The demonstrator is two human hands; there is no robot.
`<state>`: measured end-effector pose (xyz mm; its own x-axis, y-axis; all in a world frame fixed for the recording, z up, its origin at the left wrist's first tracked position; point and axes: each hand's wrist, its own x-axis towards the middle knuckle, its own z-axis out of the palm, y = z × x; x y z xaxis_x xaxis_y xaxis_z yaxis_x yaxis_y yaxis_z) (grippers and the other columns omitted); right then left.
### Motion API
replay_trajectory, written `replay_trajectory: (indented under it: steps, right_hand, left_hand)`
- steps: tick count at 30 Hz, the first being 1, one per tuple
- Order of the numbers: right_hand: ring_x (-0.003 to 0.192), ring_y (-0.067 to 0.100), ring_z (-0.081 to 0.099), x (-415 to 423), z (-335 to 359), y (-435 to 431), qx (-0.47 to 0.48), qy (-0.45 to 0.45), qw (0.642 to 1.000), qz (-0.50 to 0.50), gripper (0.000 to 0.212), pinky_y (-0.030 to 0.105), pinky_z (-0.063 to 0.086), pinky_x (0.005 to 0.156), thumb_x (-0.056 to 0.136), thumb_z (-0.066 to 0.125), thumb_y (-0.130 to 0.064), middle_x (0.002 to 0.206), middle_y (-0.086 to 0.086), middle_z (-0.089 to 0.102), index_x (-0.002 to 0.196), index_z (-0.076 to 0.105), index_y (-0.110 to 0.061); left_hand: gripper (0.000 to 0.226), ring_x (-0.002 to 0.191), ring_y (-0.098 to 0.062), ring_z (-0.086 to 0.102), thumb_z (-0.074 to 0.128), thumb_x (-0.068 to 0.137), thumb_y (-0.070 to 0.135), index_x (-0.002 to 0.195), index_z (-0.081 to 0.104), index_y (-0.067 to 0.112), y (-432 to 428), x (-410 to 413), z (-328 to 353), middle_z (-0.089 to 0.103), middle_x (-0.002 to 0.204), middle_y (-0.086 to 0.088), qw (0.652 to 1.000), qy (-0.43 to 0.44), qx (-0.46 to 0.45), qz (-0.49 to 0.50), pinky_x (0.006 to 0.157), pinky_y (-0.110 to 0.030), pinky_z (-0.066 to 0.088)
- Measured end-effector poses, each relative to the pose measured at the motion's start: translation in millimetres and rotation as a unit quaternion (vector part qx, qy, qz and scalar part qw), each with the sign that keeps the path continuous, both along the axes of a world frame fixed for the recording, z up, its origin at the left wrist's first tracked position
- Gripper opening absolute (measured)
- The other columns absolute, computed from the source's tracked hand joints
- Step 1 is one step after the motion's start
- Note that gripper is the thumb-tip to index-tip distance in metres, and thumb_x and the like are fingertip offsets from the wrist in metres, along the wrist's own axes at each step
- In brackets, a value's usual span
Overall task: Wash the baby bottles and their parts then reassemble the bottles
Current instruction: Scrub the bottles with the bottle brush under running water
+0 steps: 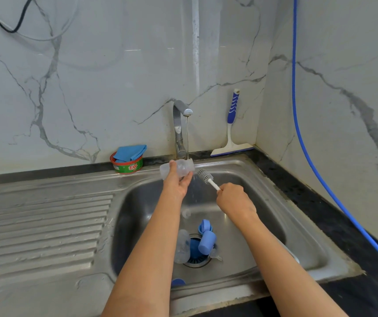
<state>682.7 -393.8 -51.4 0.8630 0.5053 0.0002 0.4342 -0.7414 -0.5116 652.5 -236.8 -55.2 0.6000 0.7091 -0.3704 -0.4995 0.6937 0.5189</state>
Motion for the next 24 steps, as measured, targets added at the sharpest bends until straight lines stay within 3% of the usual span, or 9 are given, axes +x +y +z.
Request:
replay_trajectory:
  steps: [4, 6, 9, 11, 13, 15, 19, 24]
  right_hand:
    - [0.077, 0.024, 0.058, -0.5, 0.7, -2.5, -0.014, -0.012, 1.000, -0.017, 0.027, 0.030, 0.045, 0.062, 0.098, 0.041, -0.017, 0.097, 0.008, 0.060, 0.117, 0.060, -0.010]
    - [0.080, 0.024, 0.061, 0.1, 1.2, -3.4, -0.022, -0.016, 0.999, -0.022, 0.028, 0.032, 0.048, 0.064, 0.098, 0.041, -0.016, 0.099, 0.008, 0.060, 0.118, 0.059, -0.010]
    - [0.079, 0.023, 0.061, 0.2, 1.9, -4.2, -0.028, -0.015, 0.999, -0.026, 0.027, 0.031, 0.048, 0.063, 0.098, 0.042, -0.016, 0.097, 0.007, 0.060, 0.118, 0.059, -0.011]
    - [0.077, 0.022, 0.061, -0.1, 2.1, -4.6, -0.030, -0.016, 0.999, -0.028, 0.027, 0.031, 0.048, 0.062, 0.098, 0.042, -0.016, 0.095, 0.007, 0.060, 0.118, 0.060, -0.011]
    - [0.077, 0.022, 0.060, -1.0, 3.2, -4.4, -0.030, -0.017, 0.999, -0.029, 0.027, 0.031, 0.048, 0.062, 0.098, 0.042, -0.016, 0.095, 0.007, 0.059, 0.118, 0.060, -0.011]
    - [0.078, 0.023, 0.061, -1.8, 5.4, -4.6, -0.031, -0.020, 0.999, -0.029, 0.027, 0.031, 0.048, 0.063, 0.098, 0.042, -0.016, 0.096, 0.007, 0.059, 0.118, 0.060, -0.011]
    - [0.086, 0.026, 0.061, -3.8, 10.5, -6.5, -0.030, -0.030, 0.998, -0.039, 0.029, 0.032, 0.048, 0.067, 0.096, 0.040, -0.012, 0.103, 0.009, 0.060, 0.118, 0.058, -0.011]
    - [0.083, 0.024, 0.058, -7.1, 16.1, -7.3, -0.031, -0.058, 0.997, -0.051, 0.028, 0.030, 0.043, 0.064, 0.095, 0.042, -0.012, 0.102, 0.009, 0.060, 0.118, 0.057, -0.008]
  left_hand:
    - [0.050, 0.114, -0.034, 0.056, 0.068, 0.088, 0.028, 0.124, 0.038, 0.010, -0.9, 6.3, 9.3, 0.051, 0.126, -0.019, 0.994, 0.051, 0.058, -0.074, 0.091, -0.045, 0.053]
    - [0.050, 0.108, -0.031, 0.058, 0.069, 0.087, 0.028, 0.126, 0.041, 0.017, 1.1, 8.3, 13.1, 0.053, 0.123, -0.013, 0.979, 0.104, 0.136, -0.114, 0.084, -0.042, 0.053]
    - [0.055, 0.105, -0.026, 0.059, 0.073, 0.082, 0.008, 0.128, 0.046, 0.020, 6.6, 10.6, 15.5, 0.057, 0.128, -0.010, 0.943, 0.140, 0.271, -0.131, 0.073, -0.035, 0.054]
    - [0.058, 0.107, -0.026, 0.059, 0.072, 0.081, 0.003, 0.130, 0.047, 0.017, 10.3, 9.2, 17.8, 0.057, 0.128, -0.010, 0.941, 0.127, 0.288, -0.124, 0.074, -0.036, 0.054]
    - [0.052, 0.113, -0.030, 0.058, 0.070, 0.085, 0.014, 0.131, 0.045, 0.015, 13.7, 6.8, 20.0, 0.056, 0.127, -0.011, 0.959, 0.099, 0.236, -0.121, 0.088, -0.044, 0.053]
    - [0.048, 0.116, -0.037, 0.055, 0.067, 0.088, 0.021, 0.127, 0.041, 0.011, 17.1, 4.9, 20.2, 0.052, 0.124, -0.017, 0.984, 0.052, 0.131, -0.109, 0.092, -0.050, 0.052]
    - [0.050, 0.115, -0.050, 0.051, 0.068, 0.088, 0.018, 0.127, 0.040, 0.008, 17.7, 3.3, 18.3, 0.044, 0.127, -0.029, 0.996, -0.021, -0.028, -0.081, 0.070, -0.054, 0.057]
    - [0.067, 0.109, -0.054, 0.051, 0.067, 0.089, 0.022, 0.142, 0.030, 0.001, 21.1, 10.6, 3.2, 0.040, 0.135, -0.034, 0.985, -0.042, -0.135, -0.101, 0.060, -0.055, 0.056]
